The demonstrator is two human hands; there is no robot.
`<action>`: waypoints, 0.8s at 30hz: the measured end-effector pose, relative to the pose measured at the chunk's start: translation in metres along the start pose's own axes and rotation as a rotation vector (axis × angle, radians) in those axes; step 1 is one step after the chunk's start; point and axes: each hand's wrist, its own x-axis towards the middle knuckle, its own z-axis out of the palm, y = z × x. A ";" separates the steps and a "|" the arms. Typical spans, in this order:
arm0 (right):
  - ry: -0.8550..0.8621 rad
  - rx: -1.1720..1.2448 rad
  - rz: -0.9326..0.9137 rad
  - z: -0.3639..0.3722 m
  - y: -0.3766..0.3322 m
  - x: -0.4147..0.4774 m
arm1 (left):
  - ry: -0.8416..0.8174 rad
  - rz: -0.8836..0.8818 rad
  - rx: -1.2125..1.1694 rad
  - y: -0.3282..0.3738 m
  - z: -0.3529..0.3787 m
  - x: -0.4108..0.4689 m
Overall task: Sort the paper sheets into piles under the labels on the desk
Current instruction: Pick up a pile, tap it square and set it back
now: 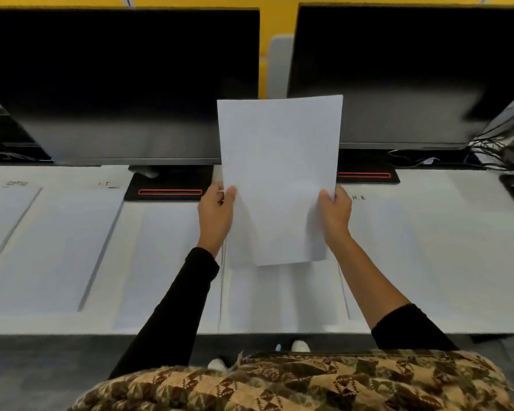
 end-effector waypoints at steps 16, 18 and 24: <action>-0.006 -0.444 0.392 -0.212 0.106 0.079 | -0.510 -0.028 1.158 -0.096 0.150 -0.091; 0.003 -0.509 0.417 -0.217 0.111 0.075 | -0.498 -0.011 1.172 -0.097 0.149 -0.092; 0.024 -0.658 0.412 -0.219 0.120 0.069 | -0.470 0.000 1.167 -0.102 0.149 -0.097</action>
